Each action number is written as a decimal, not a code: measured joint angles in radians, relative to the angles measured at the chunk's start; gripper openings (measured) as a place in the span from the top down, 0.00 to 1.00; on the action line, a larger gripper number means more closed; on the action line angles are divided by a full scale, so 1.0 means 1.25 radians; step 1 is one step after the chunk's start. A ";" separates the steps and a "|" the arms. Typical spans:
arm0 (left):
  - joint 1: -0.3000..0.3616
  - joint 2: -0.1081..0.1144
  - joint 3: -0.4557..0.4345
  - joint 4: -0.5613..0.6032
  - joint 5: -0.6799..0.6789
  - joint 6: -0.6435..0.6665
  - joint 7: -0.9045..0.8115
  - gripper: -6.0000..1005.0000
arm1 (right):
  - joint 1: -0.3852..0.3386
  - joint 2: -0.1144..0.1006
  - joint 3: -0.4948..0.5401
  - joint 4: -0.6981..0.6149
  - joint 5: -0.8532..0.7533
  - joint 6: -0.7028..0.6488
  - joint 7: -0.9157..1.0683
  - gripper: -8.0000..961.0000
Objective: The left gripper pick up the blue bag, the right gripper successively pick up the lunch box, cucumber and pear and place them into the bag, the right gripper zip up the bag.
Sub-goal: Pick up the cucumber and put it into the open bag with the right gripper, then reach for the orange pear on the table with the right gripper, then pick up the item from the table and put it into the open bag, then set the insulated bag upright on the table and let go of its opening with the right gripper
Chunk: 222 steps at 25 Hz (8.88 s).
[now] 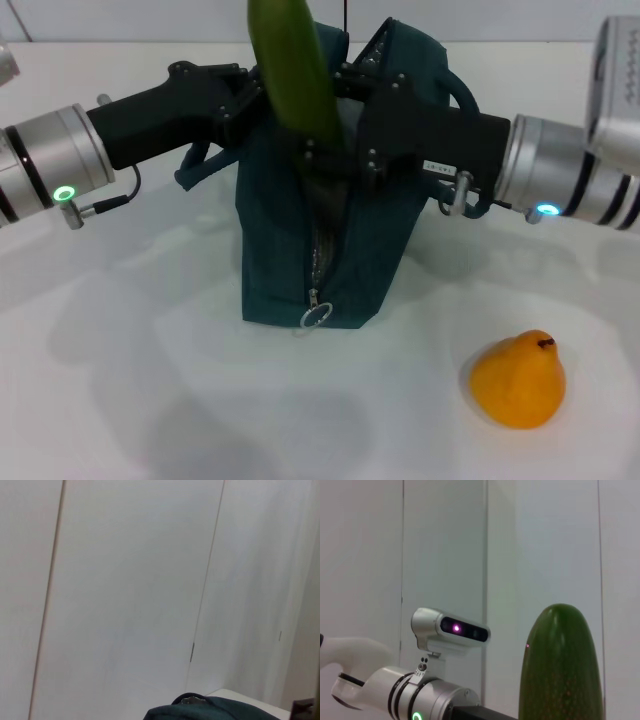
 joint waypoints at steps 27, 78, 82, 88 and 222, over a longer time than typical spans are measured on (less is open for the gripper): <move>0.001 0.016 -0.001 -0.002 -0.001 -0.019 -0.005 0.91 | -0.098 -0.023 0.097 -0.073 -0.007 -0.054 -0.046 0.11; -0.006 0.005 0.004 -0.001 0.001 -0.041 -0.010 0.91 | -0.310 -0.077 0.622 -0.088 -0.831 -0.389 0.039 0.60; -0.006 0.005 0.004 -0.001 0.002 -0.041 -0.009 0.91 | -0.308 -0.074 0.623 -0.085 -0.830 -0.378 0.038 0.64; -0.006 0.007 0.004 -0.001 0.002 -0.042 -0.008 0.91 | -0.298 -0.071 0.617 -0.085 -0.835 -0.378 0.037 0.80; 0.009 -0.006 0.021 -0.020 -0.067 -0.038 0.111 0.90 | -0.155 -0.012 0.519 -0.272 -0.739 -0.141 0.301 0.77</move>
